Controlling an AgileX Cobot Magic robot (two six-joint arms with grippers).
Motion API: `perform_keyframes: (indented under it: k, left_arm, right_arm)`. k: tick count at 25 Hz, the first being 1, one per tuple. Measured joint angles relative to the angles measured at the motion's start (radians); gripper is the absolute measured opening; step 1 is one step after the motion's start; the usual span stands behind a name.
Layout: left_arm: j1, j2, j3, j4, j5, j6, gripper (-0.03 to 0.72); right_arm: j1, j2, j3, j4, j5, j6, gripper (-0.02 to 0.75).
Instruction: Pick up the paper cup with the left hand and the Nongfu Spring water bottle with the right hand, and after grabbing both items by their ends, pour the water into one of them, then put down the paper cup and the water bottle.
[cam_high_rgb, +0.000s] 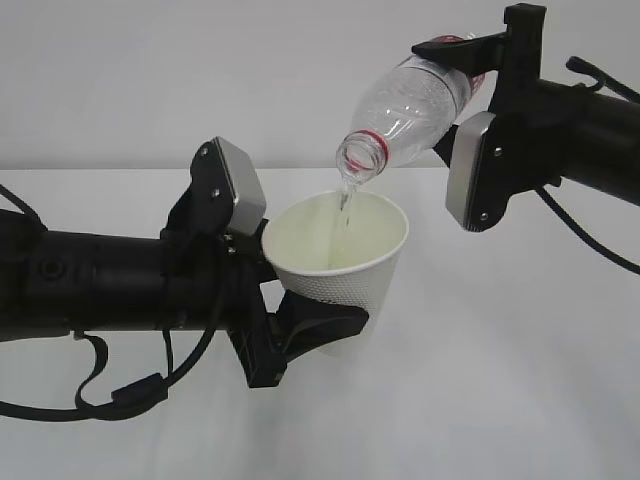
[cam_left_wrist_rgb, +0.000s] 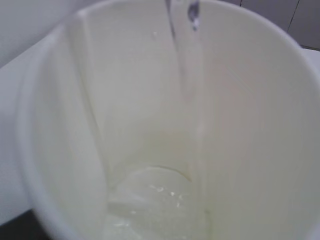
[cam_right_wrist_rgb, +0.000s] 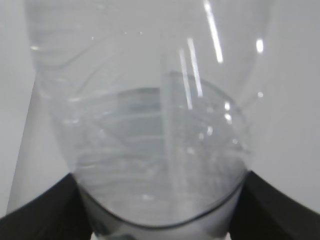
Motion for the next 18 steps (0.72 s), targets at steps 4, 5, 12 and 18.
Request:
perform_keyframes:
  k: [4, 5, 12, 18]
  left_arm:
    - [0.000, 0.000, 0.000, 0.000, 0.002, 0.000, 0.503]
    - [0.000, 0.000, 0.000, 0.000, 0.002, 0.000, 0.503]
    - [0.000, 0.000, 0.000, 0.000, 0.002, 0.000, 0.503]
    - [0.000, 0.000, 0.000, 0.000, 0.002, 0.000, 0.503]
  right_arm:
    - [0.000, 0.000, 0.000, 0.000, -0.001, 0.000, 0.524]
    - [0.000, 0.000, 0.000, 0.000, -0.002, 0.000, 0.524]
    - [0.000, 0.000, 0.000, 0.000, -0.002, 0.000, 0.524]
    - [0.000, 0.000, 0.000, 0.000, -0.002, 0.000, 0.524]
